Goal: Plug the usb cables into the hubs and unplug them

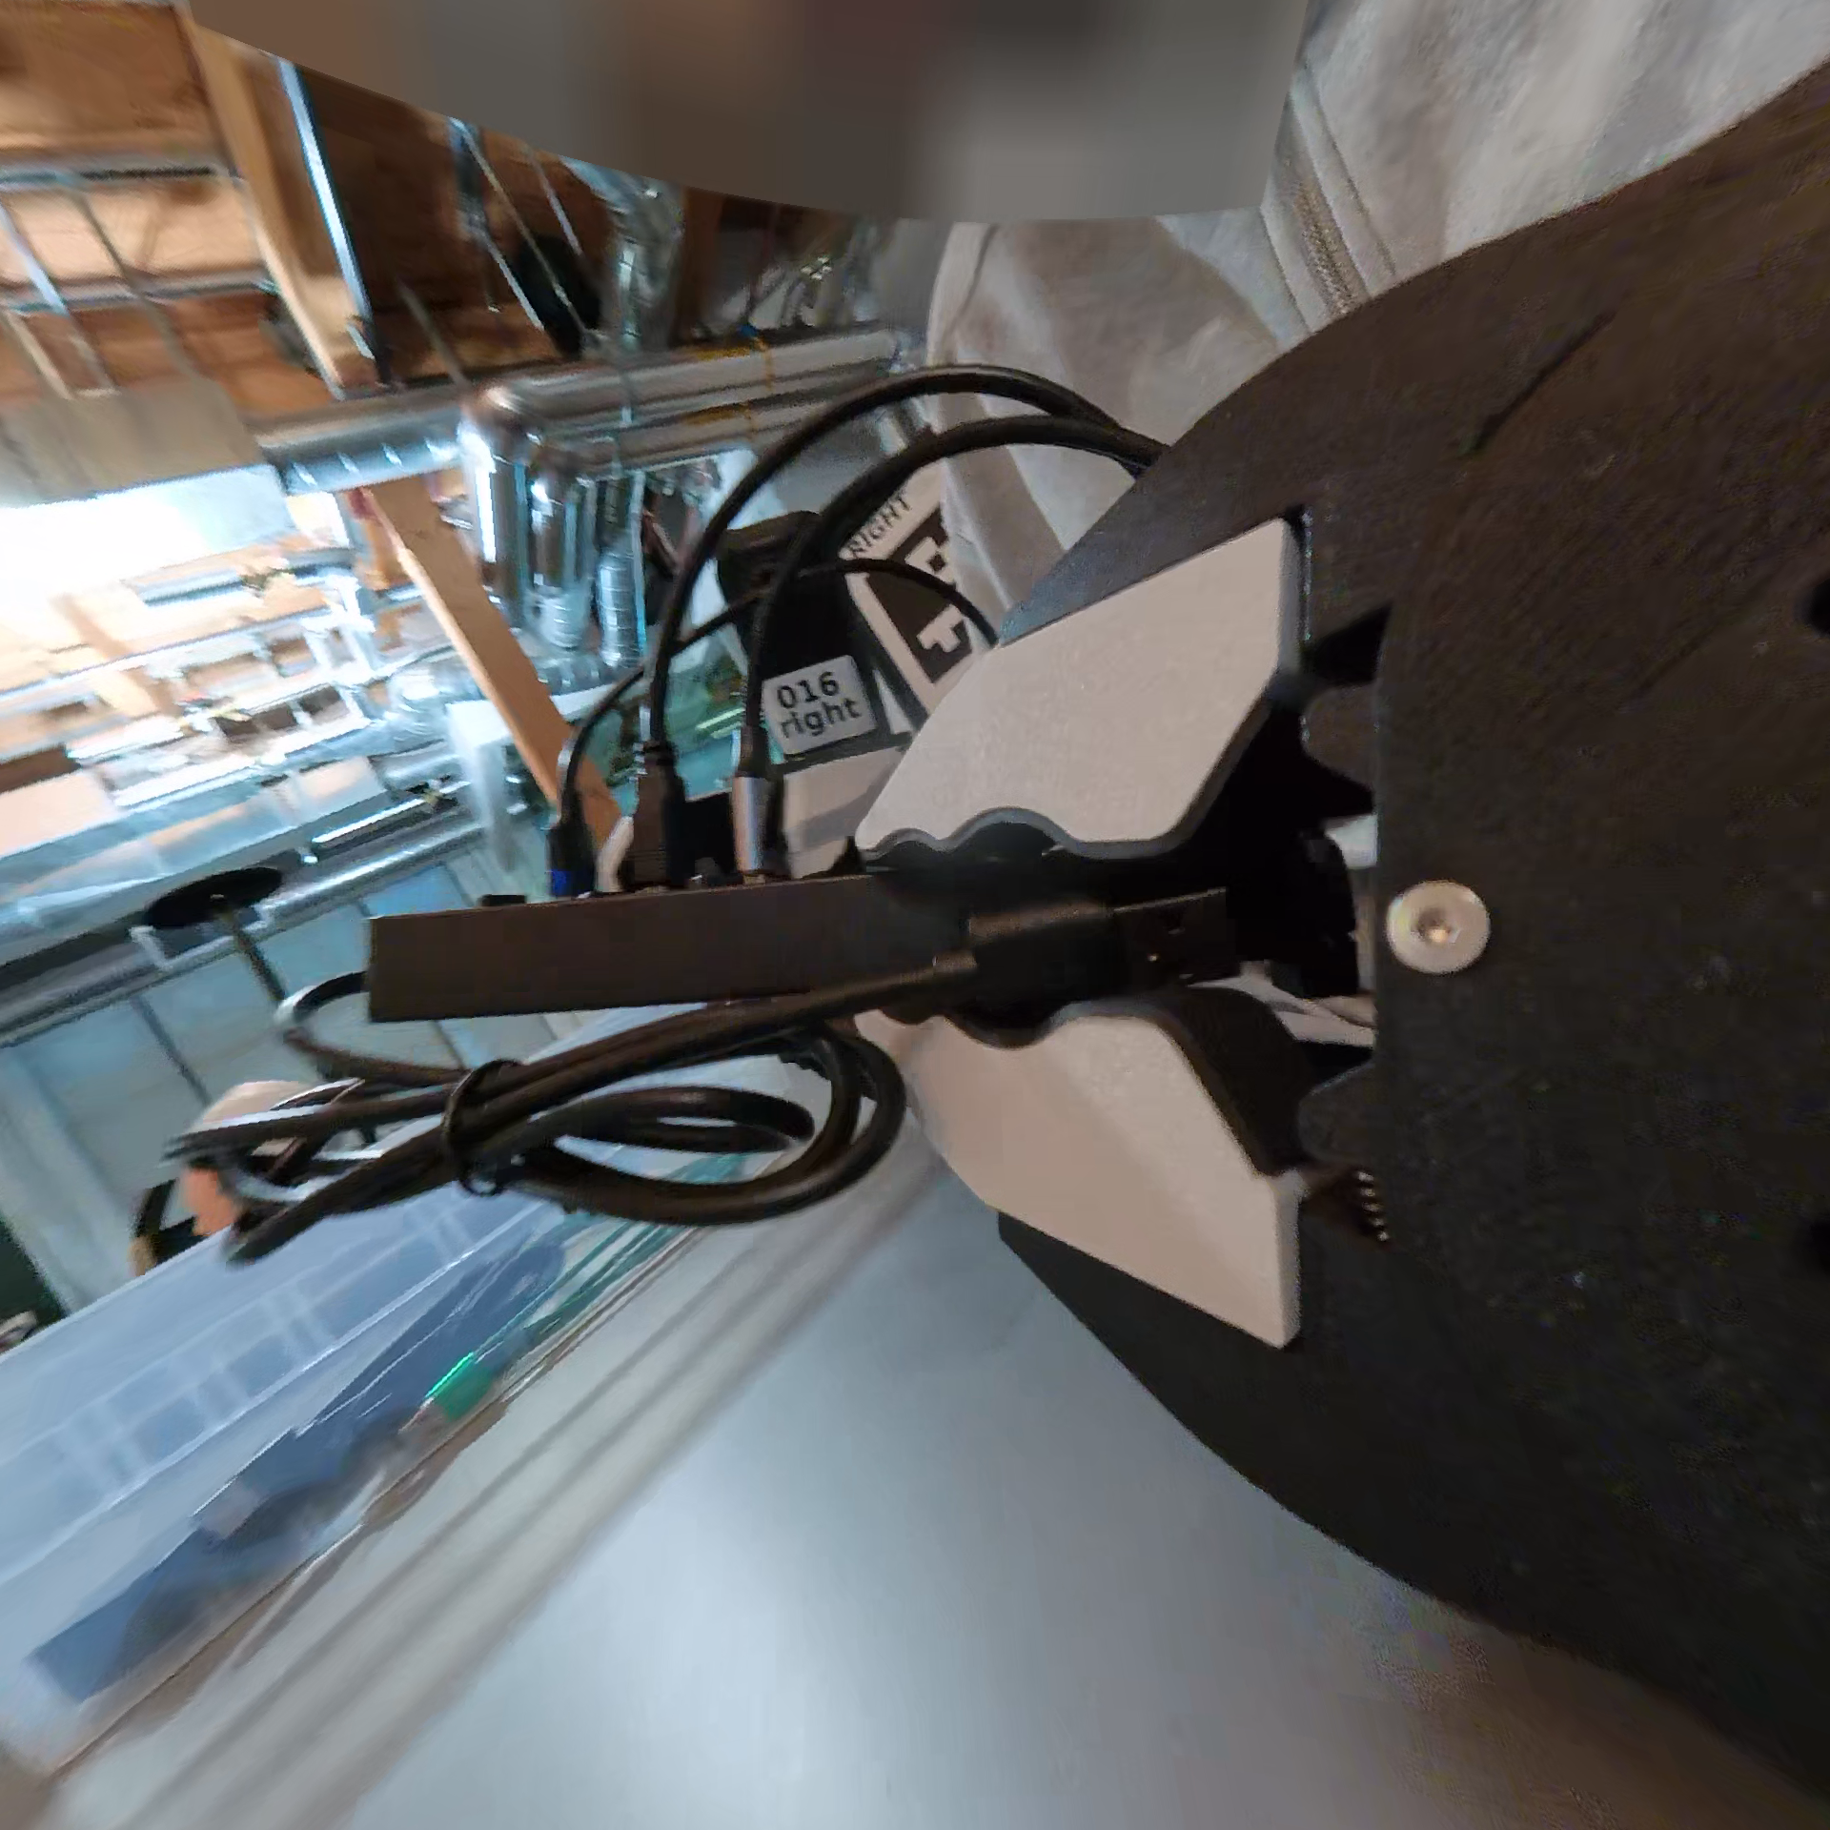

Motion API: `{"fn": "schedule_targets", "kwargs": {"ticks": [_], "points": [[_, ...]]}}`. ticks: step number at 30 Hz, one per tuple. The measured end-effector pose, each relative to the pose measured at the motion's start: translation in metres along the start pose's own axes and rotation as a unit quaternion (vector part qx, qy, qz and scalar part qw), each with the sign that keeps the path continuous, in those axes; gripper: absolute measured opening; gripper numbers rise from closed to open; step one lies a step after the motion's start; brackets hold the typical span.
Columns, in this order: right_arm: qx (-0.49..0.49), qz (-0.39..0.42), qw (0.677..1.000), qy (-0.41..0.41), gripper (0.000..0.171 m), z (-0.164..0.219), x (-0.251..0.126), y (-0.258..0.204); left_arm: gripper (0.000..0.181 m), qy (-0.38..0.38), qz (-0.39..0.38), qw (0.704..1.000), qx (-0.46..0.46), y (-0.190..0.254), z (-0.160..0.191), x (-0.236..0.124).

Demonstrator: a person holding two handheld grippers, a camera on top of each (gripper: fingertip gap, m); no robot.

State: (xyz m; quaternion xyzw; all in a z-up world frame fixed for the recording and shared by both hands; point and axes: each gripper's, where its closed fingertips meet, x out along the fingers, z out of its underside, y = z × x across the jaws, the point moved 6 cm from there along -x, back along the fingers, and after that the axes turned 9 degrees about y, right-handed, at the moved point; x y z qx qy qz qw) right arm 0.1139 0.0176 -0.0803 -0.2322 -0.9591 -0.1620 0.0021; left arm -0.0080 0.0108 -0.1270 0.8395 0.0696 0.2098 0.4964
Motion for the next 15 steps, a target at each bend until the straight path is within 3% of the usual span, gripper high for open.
{"fn": "schedule_targets", "kwargs": {"ticks": [1, 11, 15], "points": [[0.002, -0.002, 1.000, 0.008, 0.036, -0.002, -0.001, 0.001, 0.023, -0.011, 0.003, 1.000, 0.001, 0.001, 0.004, 0.003], [0.013, -0.012, 1.000, 0.024, 0.034, -0.010, -0.007, 0.003, 0.024, -0.018, 0.041, 0.999, -0.003, 0.008, 0.011, 0.009], [0.016, 0.002, 0.999, 0.036, 0.033, -0.014, -0.013, 0.011, 0.047, -0.008, 0.044, 0.999, -0.004, 0.009, 0.010, 0.010]]}}
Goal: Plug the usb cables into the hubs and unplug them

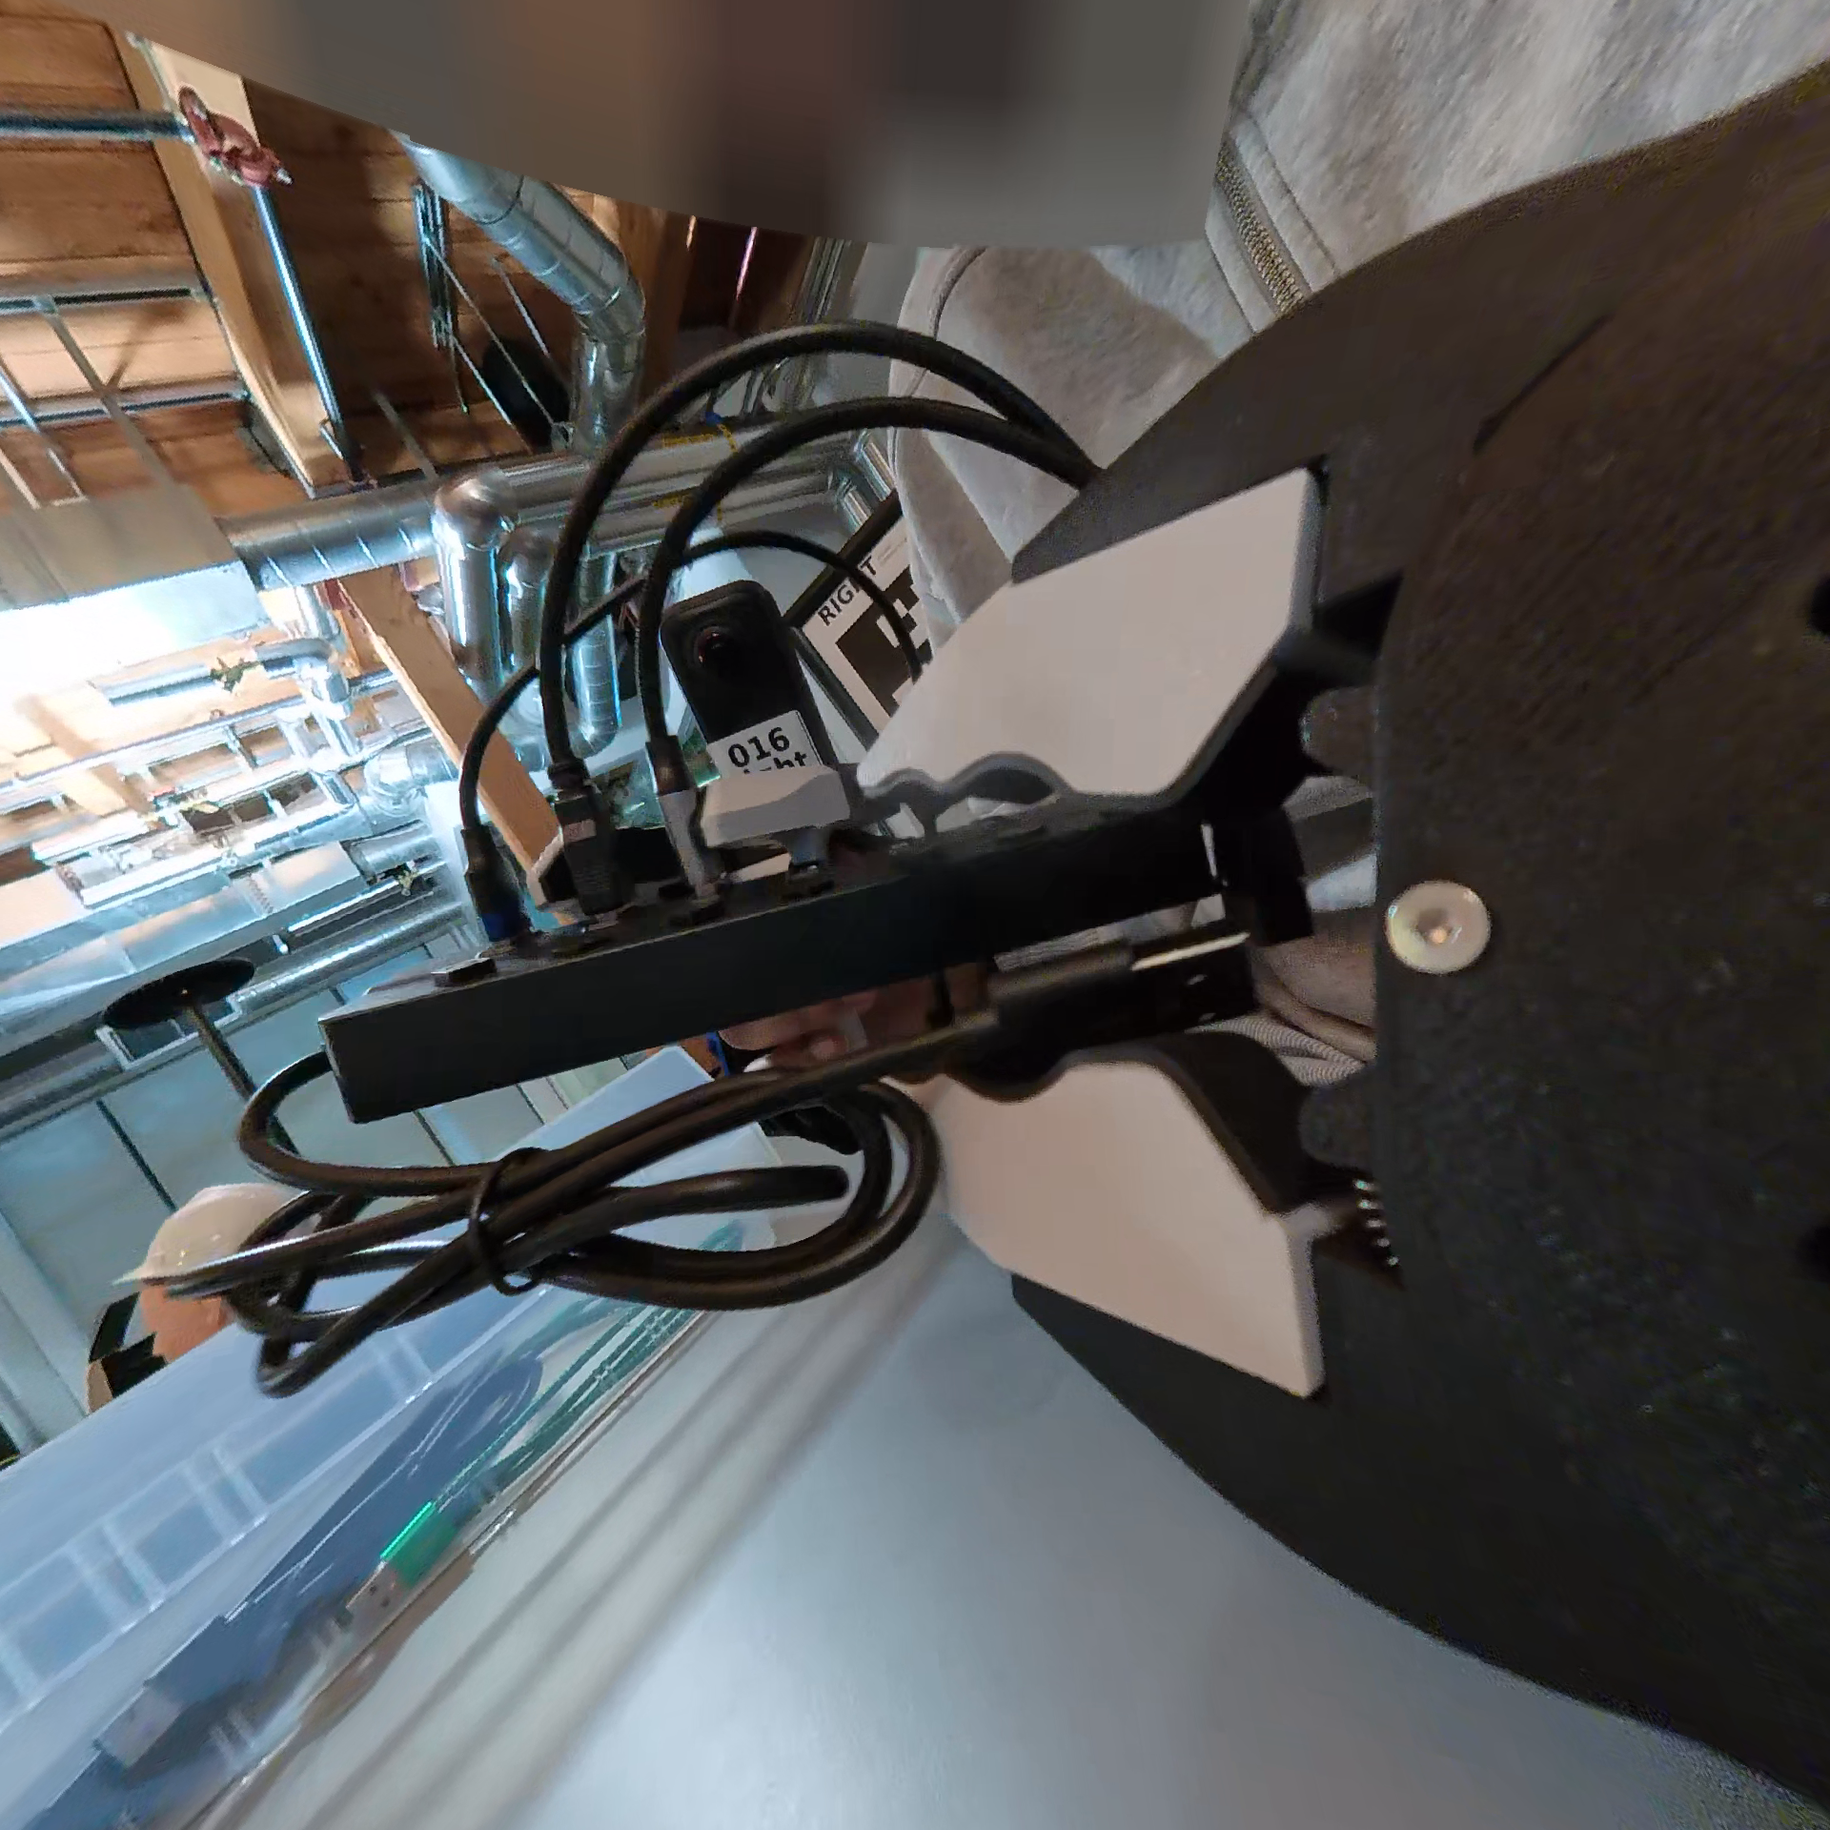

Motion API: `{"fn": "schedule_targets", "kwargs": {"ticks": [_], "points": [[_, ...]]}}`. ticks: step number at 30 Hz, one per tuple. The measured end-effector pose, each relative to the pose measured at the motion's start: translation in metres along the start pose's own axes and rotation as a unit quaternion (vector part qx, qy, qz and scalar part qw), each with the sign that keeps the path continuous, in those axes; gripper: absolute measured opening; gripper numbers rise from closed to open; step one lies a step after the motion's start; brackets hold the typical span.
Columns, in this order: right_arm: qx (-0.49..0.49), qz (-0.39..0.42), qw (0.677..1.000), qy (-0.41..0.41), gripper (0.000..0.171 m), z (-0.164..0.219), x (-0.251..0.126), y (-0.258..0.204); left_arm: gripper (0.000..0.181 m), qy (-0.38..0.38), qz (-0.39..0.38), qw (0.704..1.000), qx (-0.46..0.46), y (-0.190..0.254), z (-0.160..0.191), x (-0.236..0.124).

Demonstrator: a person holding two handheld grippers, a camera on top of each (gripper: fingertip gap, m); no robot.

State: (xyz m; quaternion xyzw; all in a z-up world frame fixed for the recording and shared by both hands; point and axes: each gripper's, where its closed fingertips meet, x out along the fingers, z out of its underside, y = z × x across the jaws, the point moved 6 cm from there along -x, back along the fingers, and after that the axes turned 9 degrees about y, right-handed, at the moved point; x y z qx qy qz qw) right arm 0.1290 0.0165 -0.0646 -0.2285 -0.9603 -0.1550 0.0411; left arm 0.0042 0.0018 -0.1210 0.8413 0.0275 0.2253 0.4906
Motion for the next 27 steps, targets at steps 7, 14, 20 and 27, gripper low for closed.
{"fn": "schedule_targets", "kwargs": {"ticks": [7, 14, 20, 27], "points": [[0.028, 0.033, 0.999, 0.024, 0.033, -0.003, -0.012, 0.022, 0.064, -0.056, 0.015, 0.998, -0.027, -0.001, 0.008, 0.003], [0.066, 0.035, 0.994, 0.084, 0.033, -0.011, -0.028, 0.037, 0.045, 0.045, -0.018, 0.994, -0.102, -0.016, -0.022, -0.020], [0.083, -0.012, 0.991, 0.100, 0.034, -0.015, -0.022, 0.021, 0.080, 0.127, -0.070, 0.989, -0.011, -0.018, -0.046, -0.036], [0.087, -0.070, 0.990, 0.087, 0.034, -0.014, -0.007, -0.011, 0.091, 0.053, -0.068, 0.994, 0.071, 0.000, -0.029, -0.014]]}}
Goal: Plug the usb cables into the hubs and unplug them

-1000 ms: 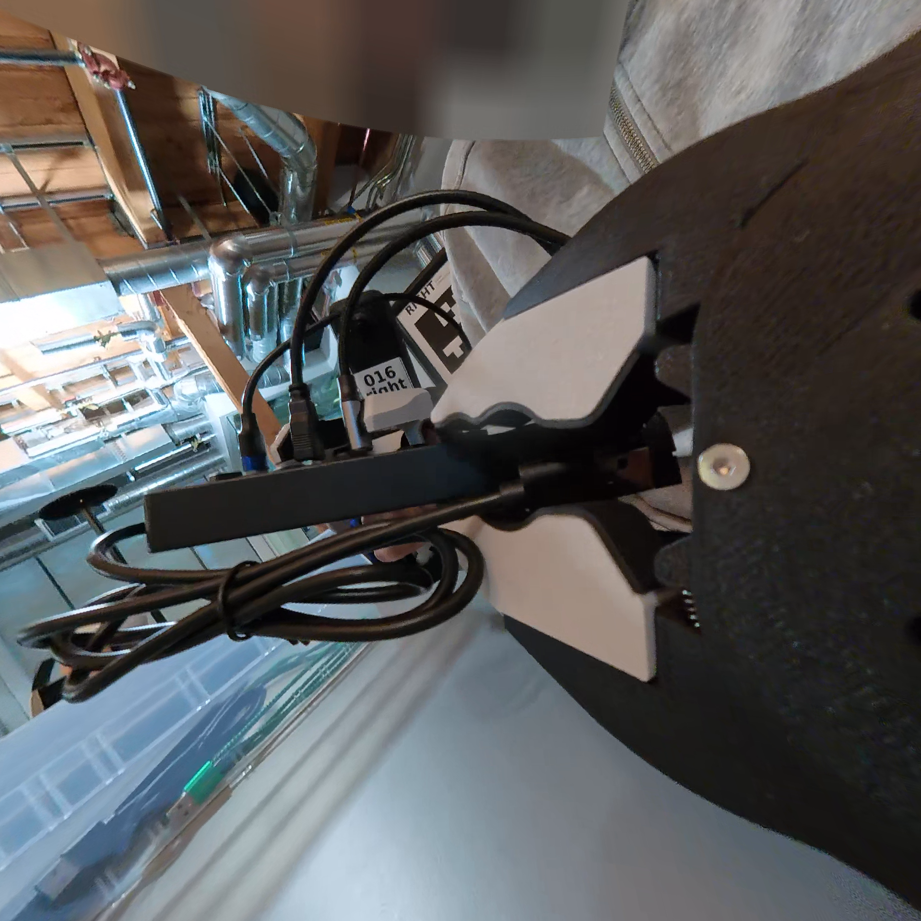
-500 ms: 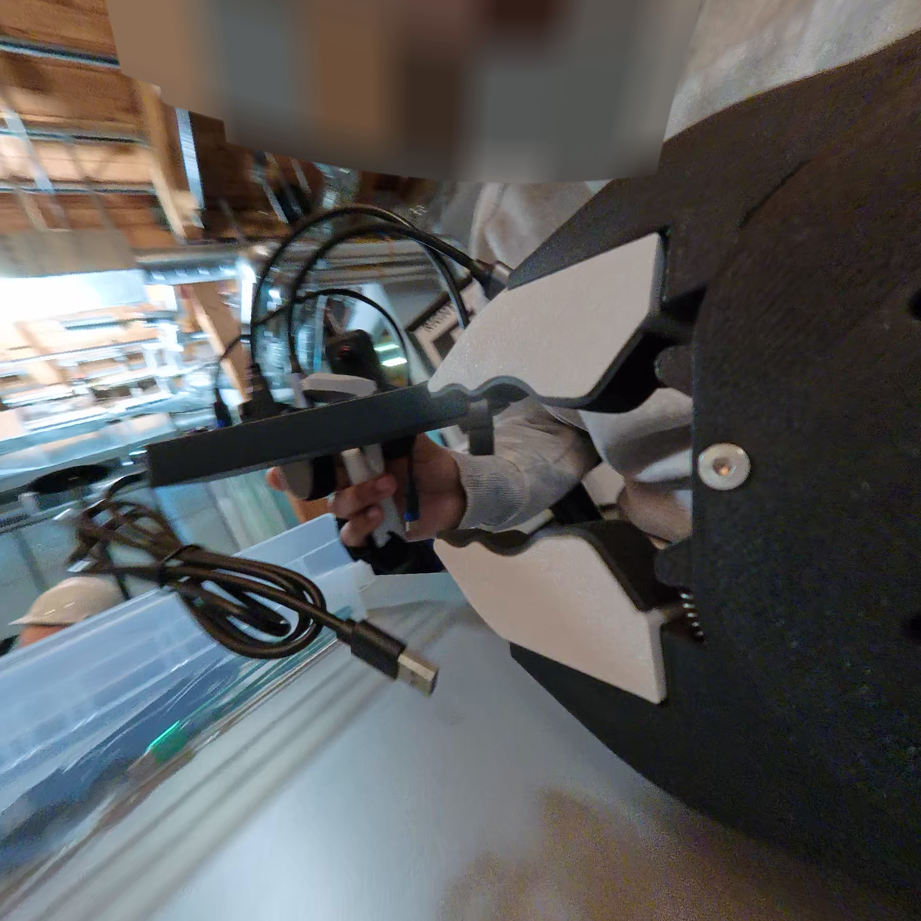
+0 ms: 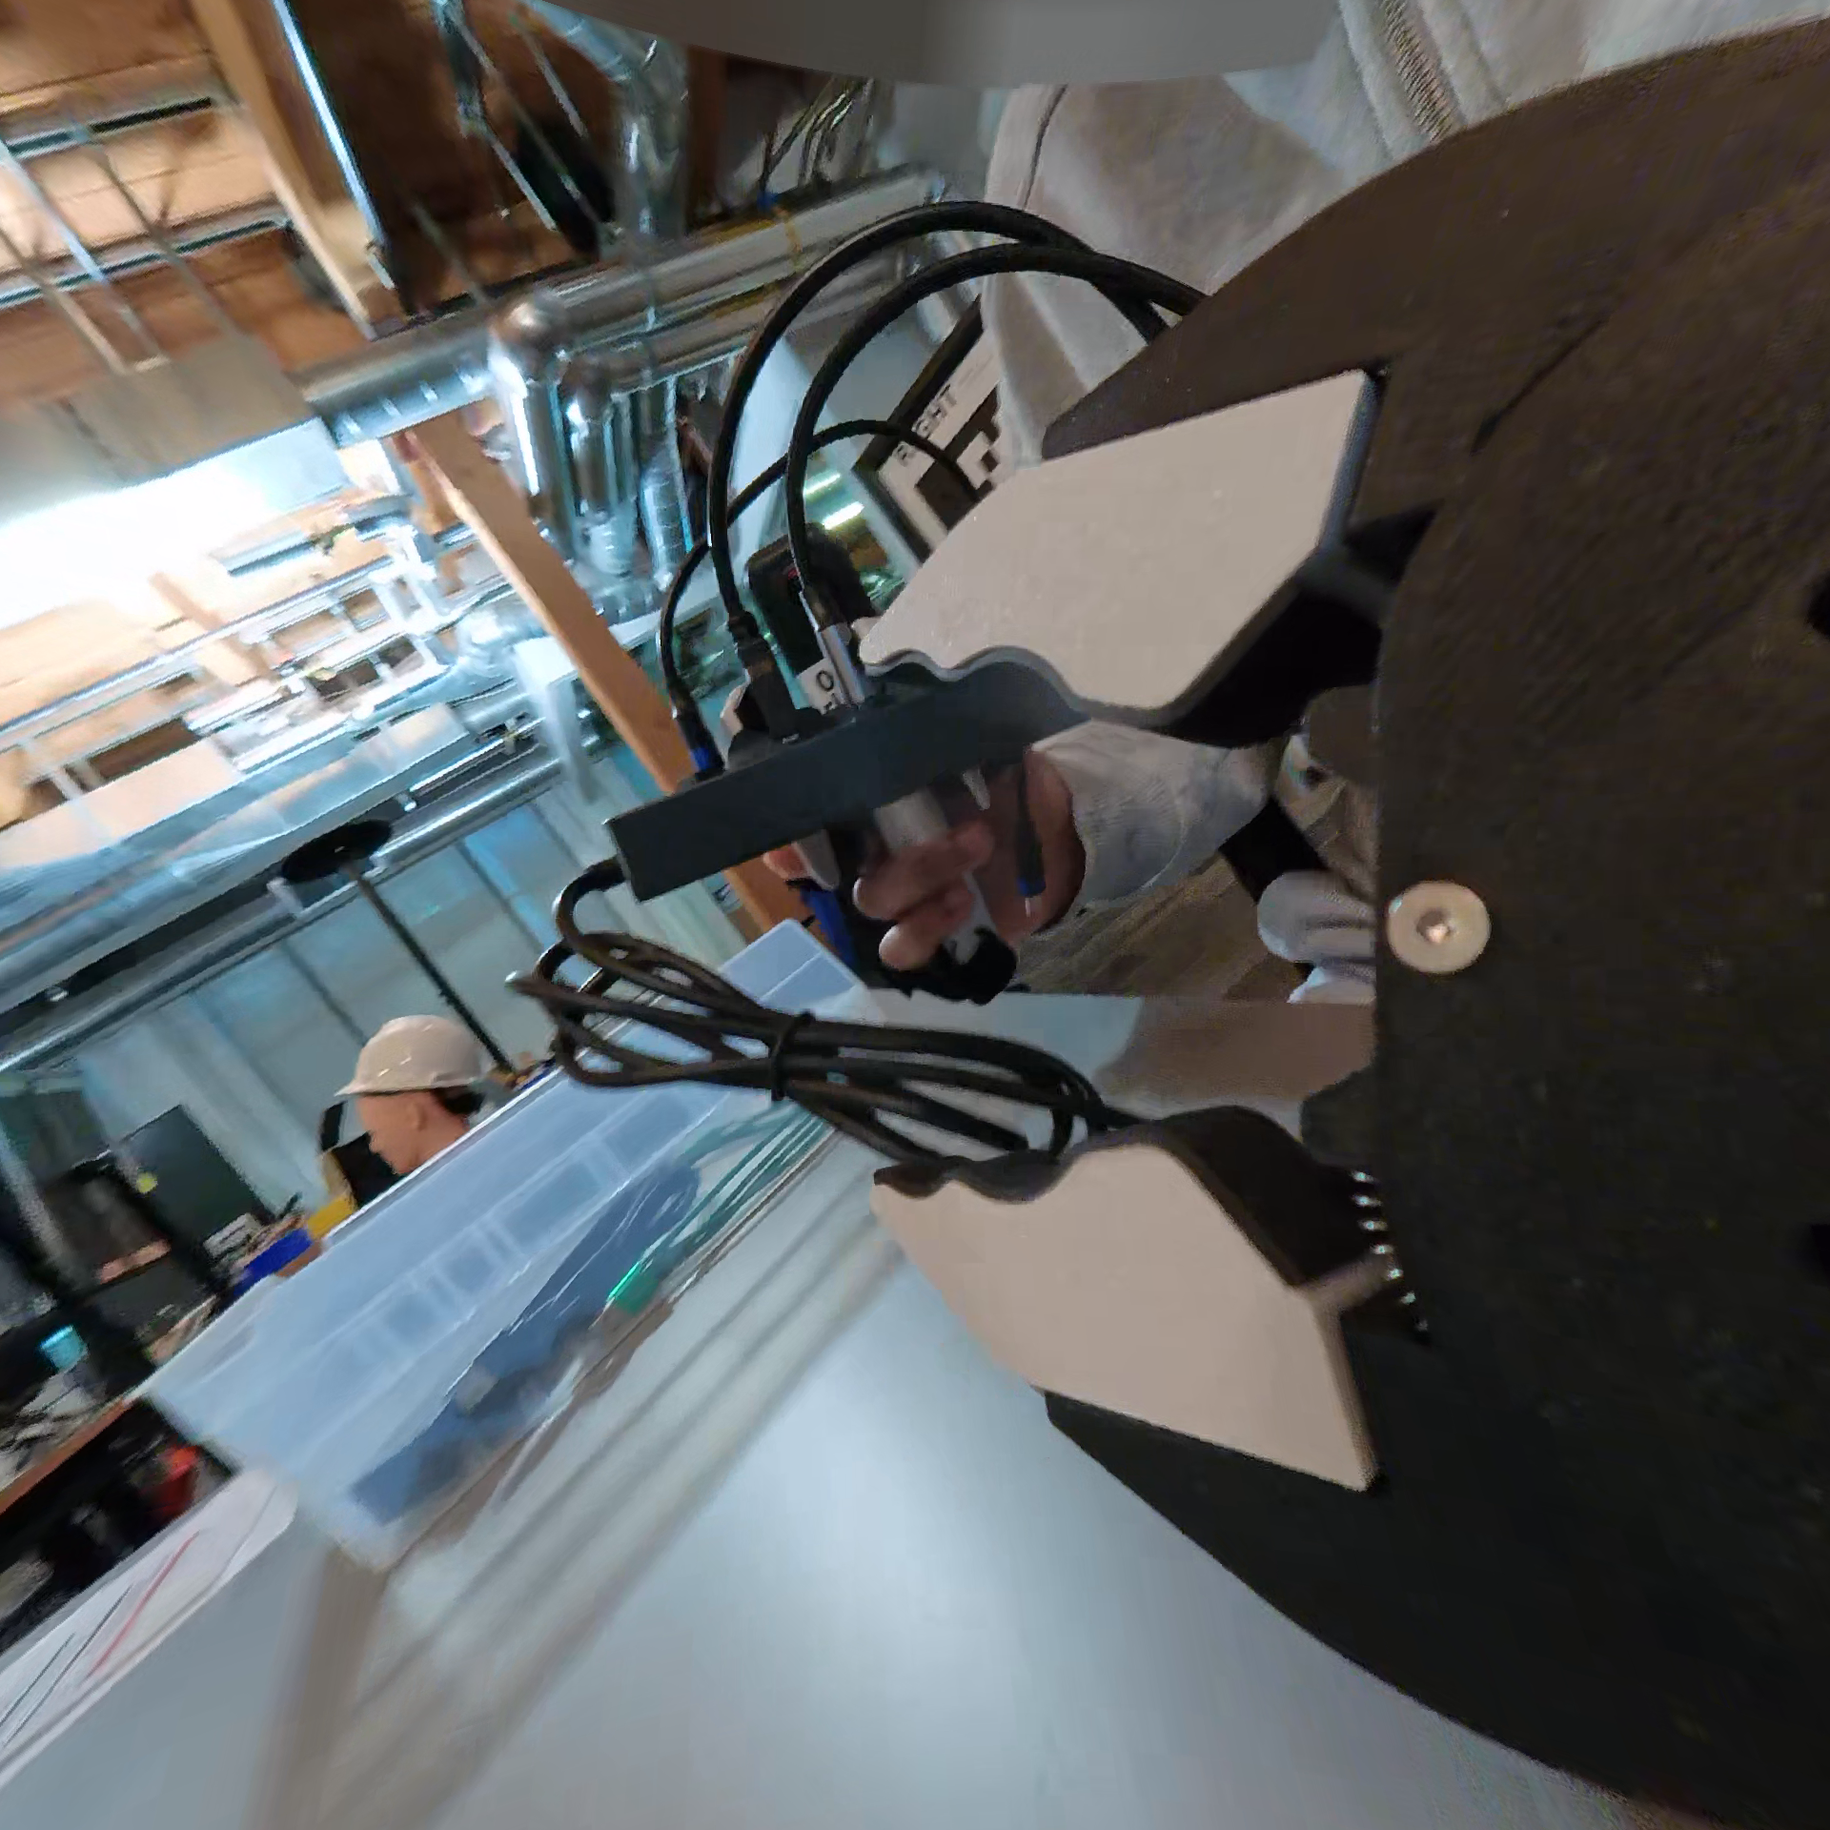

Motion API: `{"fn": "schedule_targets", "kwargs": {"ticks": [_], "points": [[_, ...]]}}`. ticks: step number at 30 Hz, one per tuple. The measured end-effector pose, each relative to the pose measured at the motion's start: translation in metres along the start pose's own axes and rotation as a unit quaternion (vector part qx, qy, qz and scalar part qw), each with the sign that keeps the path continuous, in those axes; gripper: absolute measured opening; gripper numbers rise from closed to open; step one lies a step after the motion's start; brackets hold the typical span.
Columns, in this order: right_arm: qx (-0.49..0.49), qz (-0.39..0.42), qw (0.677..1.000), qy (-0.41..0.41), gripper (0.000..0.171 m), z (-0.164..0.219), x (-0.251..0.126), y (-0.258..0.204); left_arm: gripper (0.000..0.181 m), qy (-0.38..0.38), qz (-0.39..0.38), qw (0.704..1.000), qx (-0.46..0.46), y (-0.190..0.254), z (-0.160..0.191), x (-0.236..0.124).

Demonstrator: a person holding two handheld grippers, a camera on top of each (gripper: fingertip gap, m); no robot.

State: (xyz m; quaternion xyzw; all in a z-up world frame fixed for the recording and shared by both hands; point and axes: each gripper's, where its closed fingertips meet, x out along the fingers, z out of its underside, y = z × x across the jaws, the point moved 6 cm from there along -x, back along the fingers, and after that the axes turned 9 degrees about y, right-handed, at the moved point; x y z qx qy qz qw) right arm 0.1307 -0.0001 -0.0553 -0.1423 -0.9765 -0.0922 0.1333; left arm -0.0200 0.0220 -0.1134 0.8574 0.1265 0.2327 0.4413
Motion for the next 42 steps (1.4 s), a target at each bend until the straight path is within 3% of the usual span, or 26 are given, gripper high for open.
{"fn": "schedule_targets", "kwargs": {"ticks": [11, 15, 20, 33, 38, 42], "points": [[-0.005, -0.025, 1.000, 0.000, 0.033, 0.002, 0.006, -0.012, 0.103, -0.056, 0.015, 0.998, -0.015, 0.007, 0.028, 0.014], [0.023, -0.029, 0.999, 0.012, 0.033, 0.001, 0.006, -0.011, 0.122, -0.049, -0.021, 0.998, 0.015, 0.000, 0.026, 0.013], [0.020, -0.020, 1.000, 0.003, 0.034, 0.004, 0.006, -0.009, 0.105, -0.074, 0.013, 0.997, -0.017, 0.007, 0.033, 0.015], [-0.039, -0.032, 0.997, -0.051, 0.034, 0.018, 0.014, -0.019, 0.099, -0.136, 0.075, 0.985, -0.072, 0.025, 0.054, 0.023], [-0.013, -0.040, 0.998, -0.035, 0.034, 0.016, 0.014, -0.020, 0.062, -0.165, 0.067, 0.982, -0.058, 0.020, 0.055, 0.019], [-0.015, -0.030, 0.998, -0.046, 0.035, 0.019, 0.014, -0.018, 0.056, -0.155, 0.063, 0.984, -0.066, 0.018, 0.051, 0.018]]}}
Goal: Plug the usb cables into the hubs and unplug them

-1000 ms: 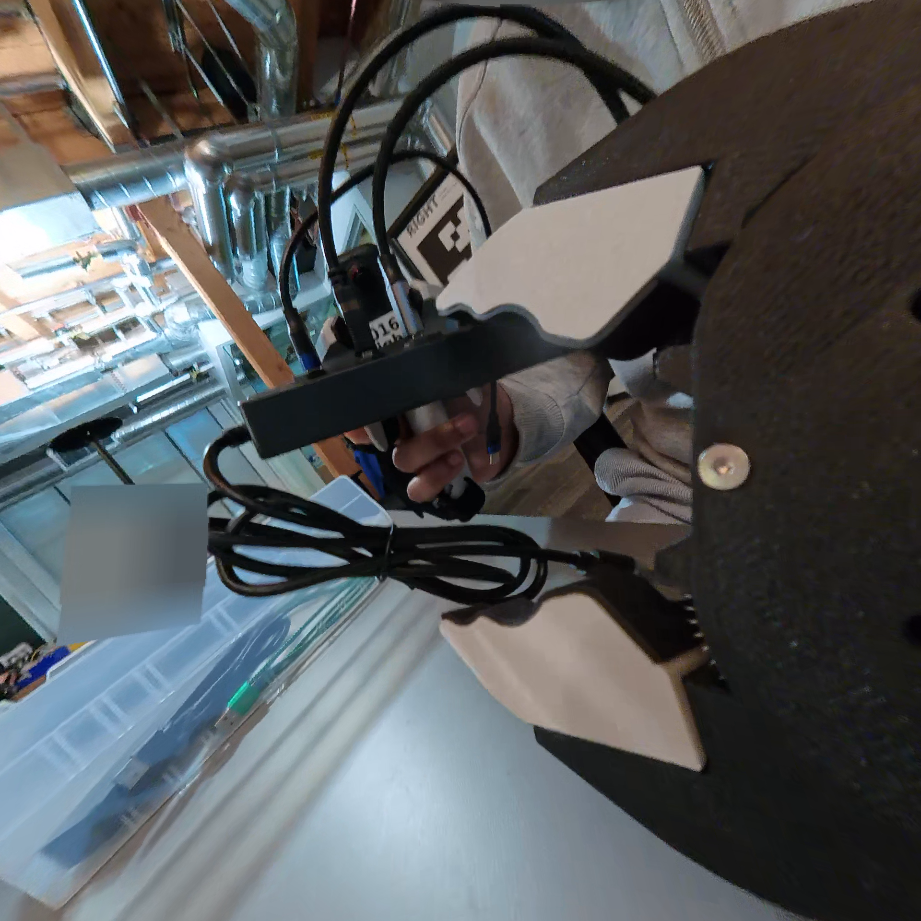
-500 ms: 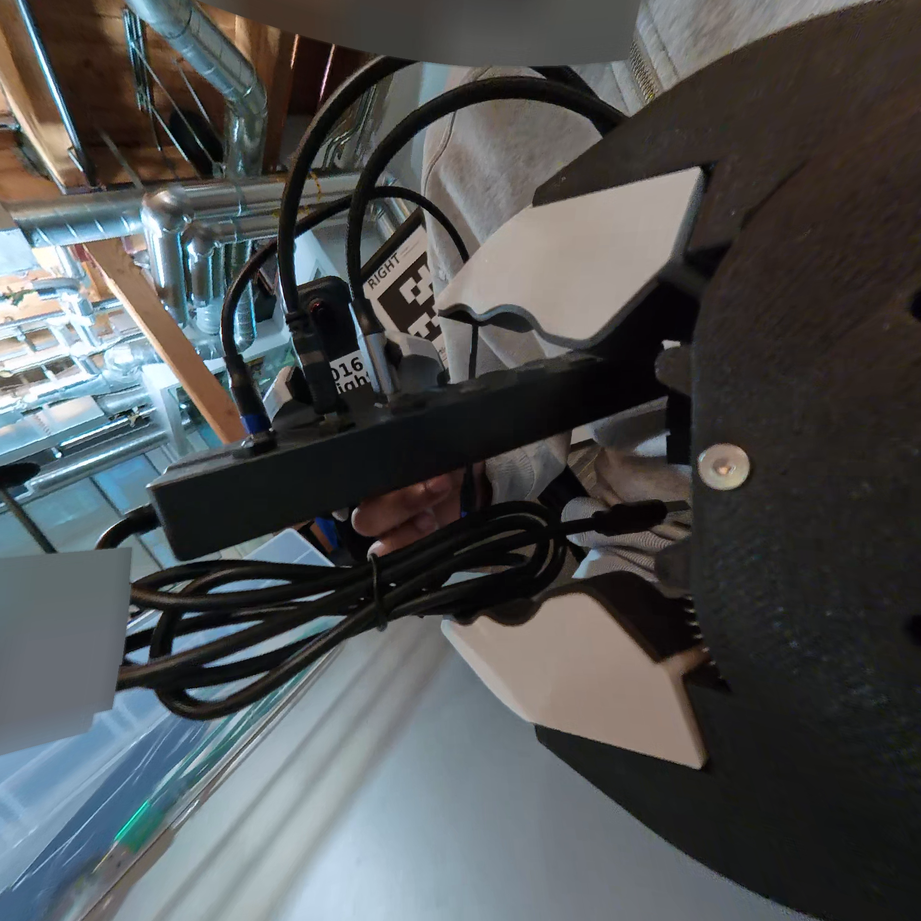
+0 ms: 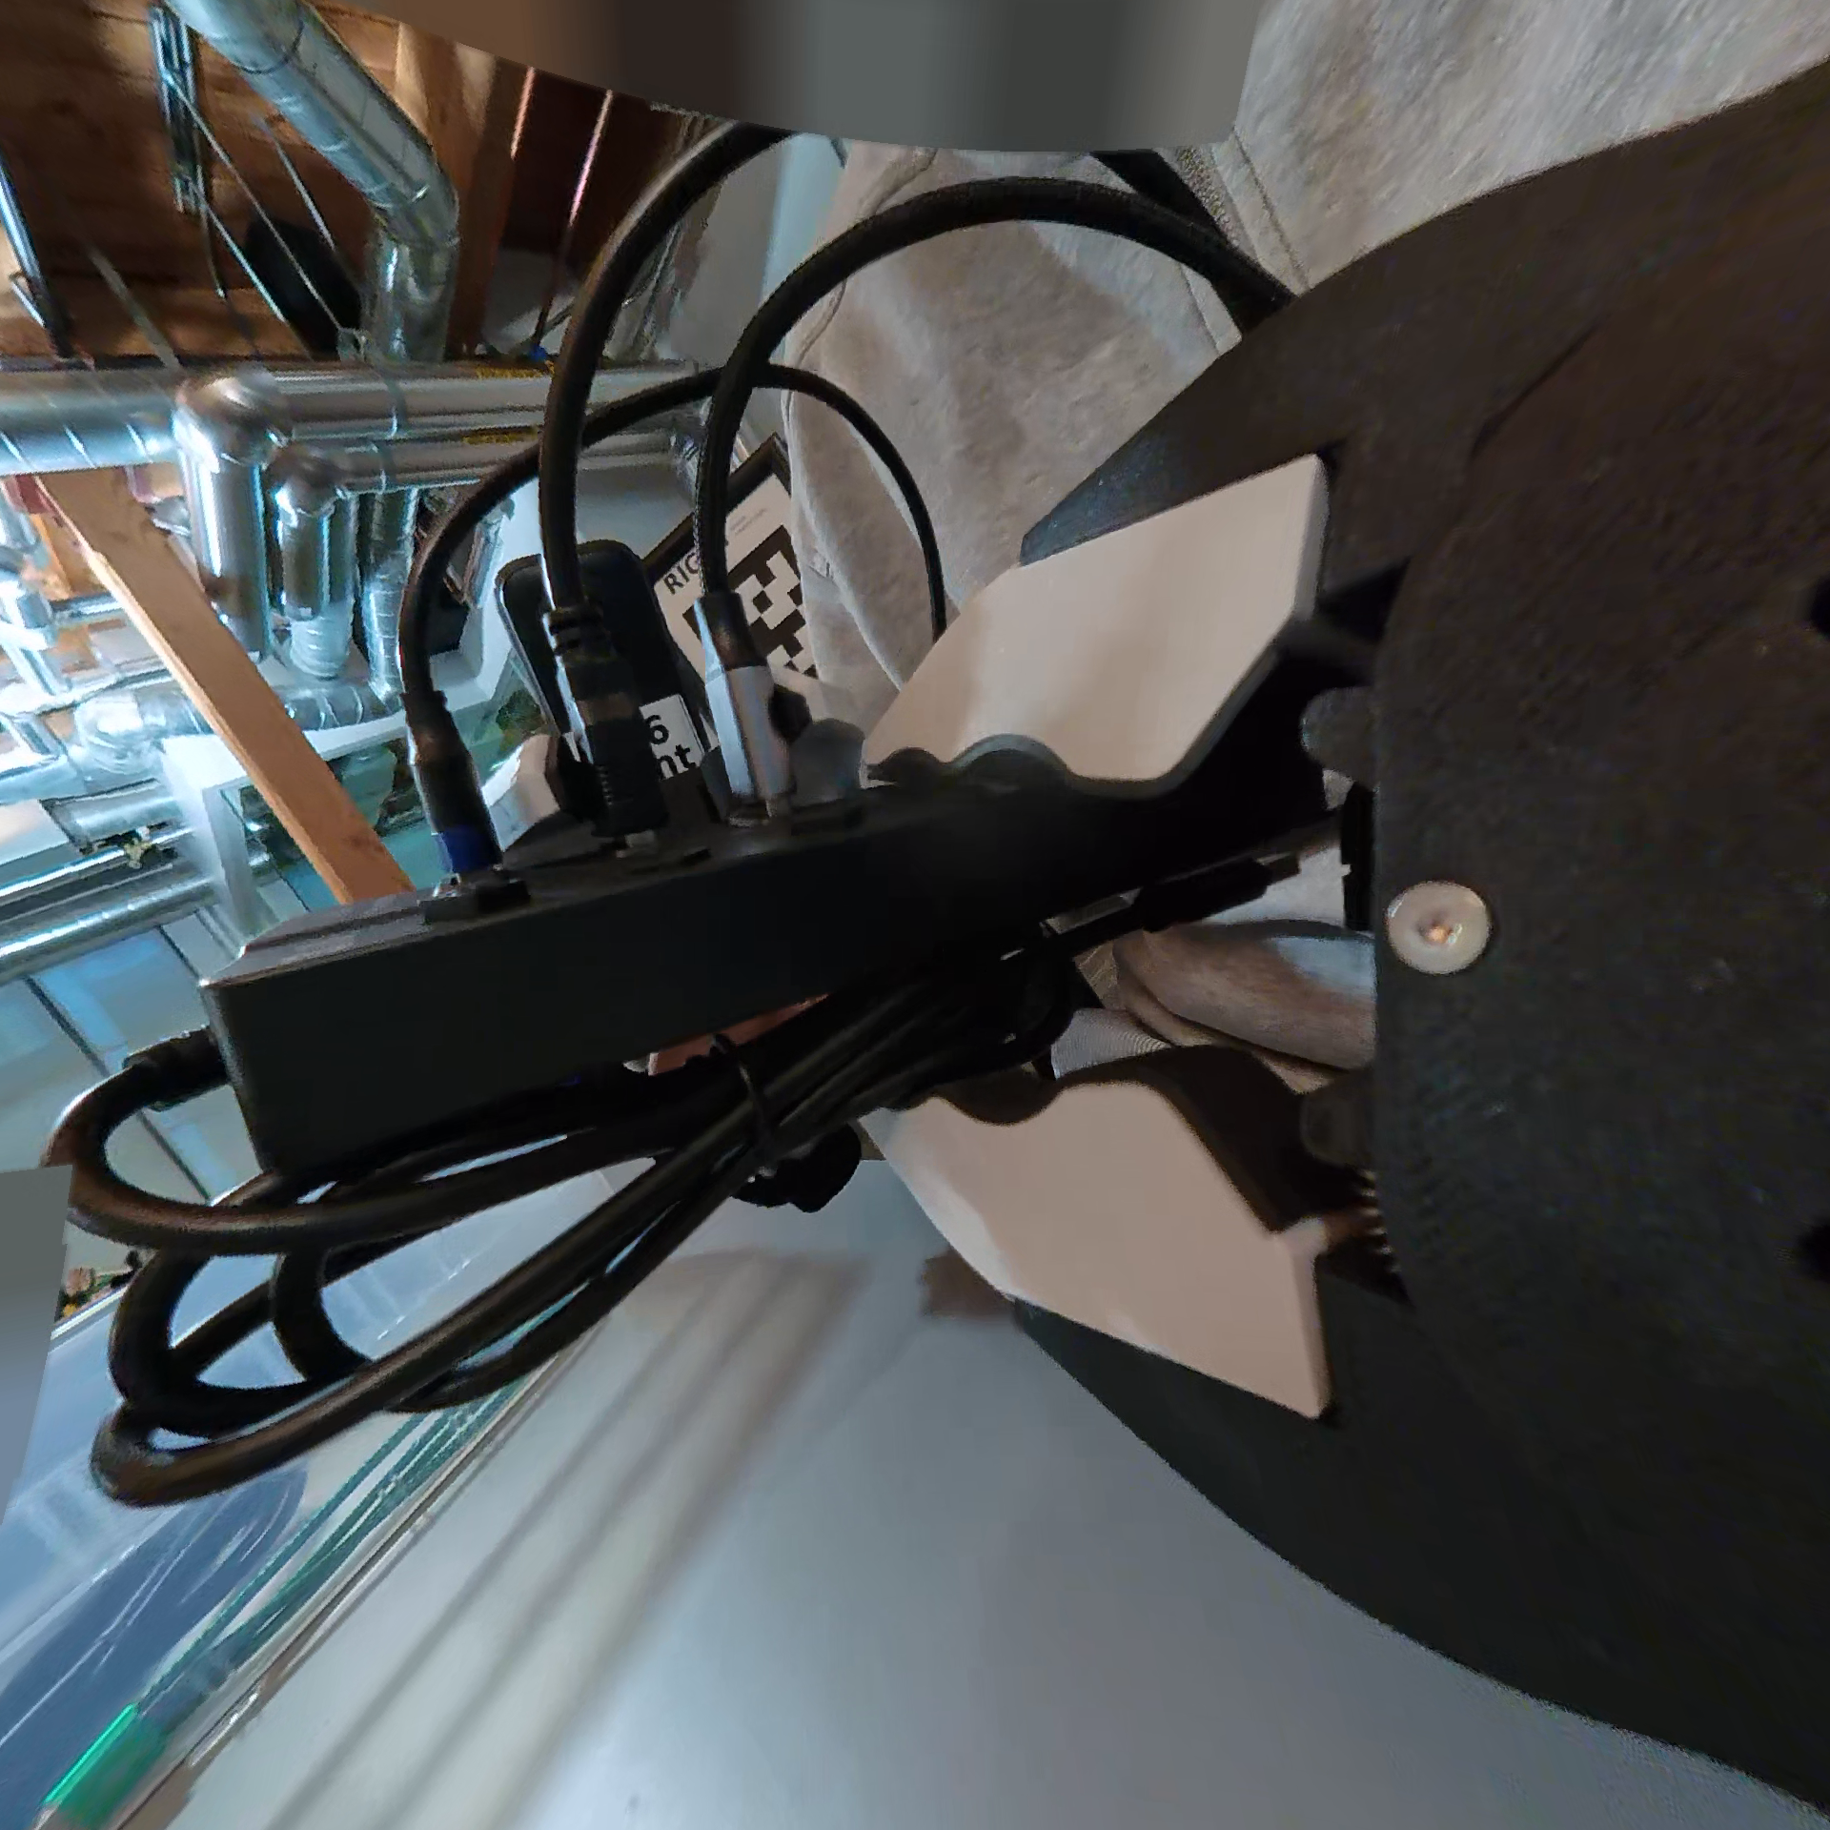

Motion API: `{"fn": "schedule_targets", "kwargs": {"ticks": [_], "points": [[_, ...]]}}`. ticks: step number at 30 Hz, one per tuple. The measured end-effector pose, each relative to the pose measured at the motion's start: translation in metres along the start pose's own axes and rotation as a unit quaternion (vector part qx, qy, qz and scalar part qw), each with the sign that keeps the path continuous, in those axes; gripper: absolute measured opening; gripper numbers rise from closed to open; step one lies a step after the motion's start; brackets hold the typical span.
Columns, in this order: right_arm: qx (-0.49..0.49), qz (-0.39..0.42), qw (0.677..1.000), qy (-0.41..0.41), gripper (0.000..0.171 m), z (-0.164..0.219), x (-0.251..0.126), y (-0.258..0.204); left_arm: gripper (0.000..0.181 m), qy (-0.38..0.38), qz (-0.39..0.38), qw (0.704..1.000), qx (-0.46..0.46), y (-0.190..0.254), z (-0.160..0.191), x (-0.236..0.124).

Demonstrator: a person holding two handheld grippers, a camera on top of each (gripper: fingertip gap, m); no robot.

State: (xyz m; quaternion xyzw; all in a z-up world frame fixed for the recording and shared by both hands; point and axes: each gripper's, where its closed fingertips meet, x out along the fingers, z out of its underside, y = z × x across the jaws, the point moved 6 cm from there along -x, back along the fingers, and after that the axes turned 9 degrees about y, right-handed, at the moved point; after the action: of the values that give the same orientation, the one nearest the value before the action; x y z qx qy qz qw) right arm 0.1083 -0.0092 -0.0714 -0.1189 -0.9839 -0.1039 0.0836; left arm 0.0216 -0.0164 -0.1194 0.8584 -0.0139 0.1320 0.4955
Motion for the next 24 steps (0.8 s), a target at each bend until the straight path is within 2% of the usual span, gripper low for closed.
{"fn": "schedule_targets", "kwargs": {"ticks": [4, 7, 10, 15, 21, 24], "points": [[0.008, 0.045, 0.999, 0.005, 0.045, -0.004, -0.005, 0.011, 0.051, 0.040, -0.024, 0.999, -0.008, -0.008, -0.009, -0.009], [0.020, 0.054, 0.998, 0.024, 0.033, -0.011, -0.013, 0.017, 0.051, 0.084, -0.035, 0.995, -0.039, -0.016, -0.019, -0.021], [0.019, 0.046, 0.999, -0.001, 0.025, -0.005, -0.012, 0.016, 0.051, 0.099, -0.039, 0.993, -0.058, -0.021, -0.023, -0.027], [0.015, 0.019, 0.999, -0.042, 0.016, 0.006, -0.005, 0.008, 0.051, 0.070, -0.043, 0.996, -0.041, -0.019, -0.018, -0.022], [0.004, -0.004, 0.998, -0.069, 0.016, 0.013, 0.000, 0.001, 0.050, 0.011, -0.061, 0.998, 0.010, -0.016, -0.007, -0.013], [-0.013, -0.019, 0.996, -0.085, 0.011, 0.016, 0.001, -0.004, 0.051, -0.007, -0.075, 0.997, 0.034, -0.016, -0.005, -0.011]]}}
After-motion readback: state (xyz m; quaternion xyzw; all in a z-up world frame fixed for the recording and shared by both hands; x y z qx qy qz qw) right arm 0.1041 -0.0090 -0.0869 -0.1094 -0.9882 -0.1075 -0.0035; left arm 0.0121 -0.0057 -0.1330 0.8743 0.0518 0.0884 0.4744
